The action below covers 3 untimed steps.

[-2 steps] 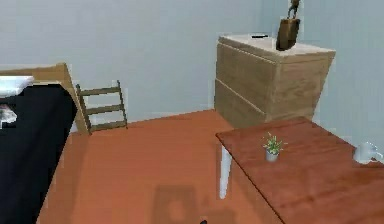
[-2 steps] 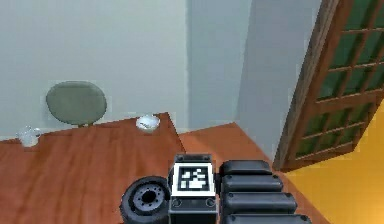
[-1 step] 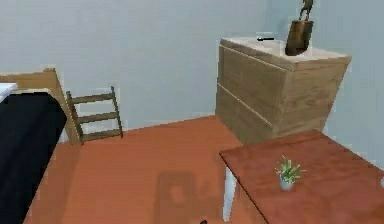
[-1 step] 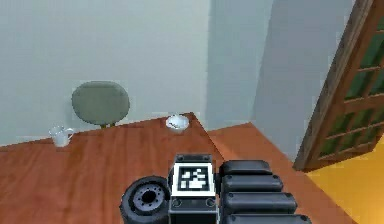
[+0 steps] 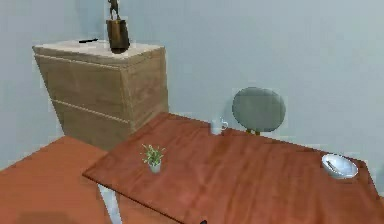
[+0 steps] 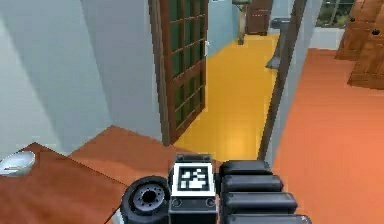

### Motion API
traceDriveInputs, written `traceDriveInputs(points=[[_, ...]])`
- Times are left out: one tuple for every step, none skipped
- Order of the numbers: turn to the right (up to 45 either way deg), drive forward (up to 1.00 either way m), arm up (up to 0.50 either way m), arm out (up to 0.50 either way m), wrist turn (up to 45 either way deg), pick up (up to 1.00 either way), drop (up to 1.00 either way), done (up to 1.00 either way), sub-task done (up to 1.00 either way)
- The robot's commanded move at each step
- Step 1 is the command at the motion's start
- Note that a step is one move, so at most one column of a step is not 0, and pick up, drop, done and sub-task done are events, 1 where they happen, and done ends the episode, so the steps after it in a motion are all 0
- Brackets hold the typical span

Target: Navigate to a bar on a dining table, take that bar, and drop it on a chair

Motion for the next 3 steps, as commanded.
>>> traceDriveInputs(points=[[45.0,0.0,0.0,0.0,0.0,0.0,0.0,0.0,0.0],[45.0,0.0,0.0,0.0,0.0,0.0,0.0,0.0,0.0],[39.0,0.0,0.0,0.0,0.0,0.0,0.0,0.0,0.0]])
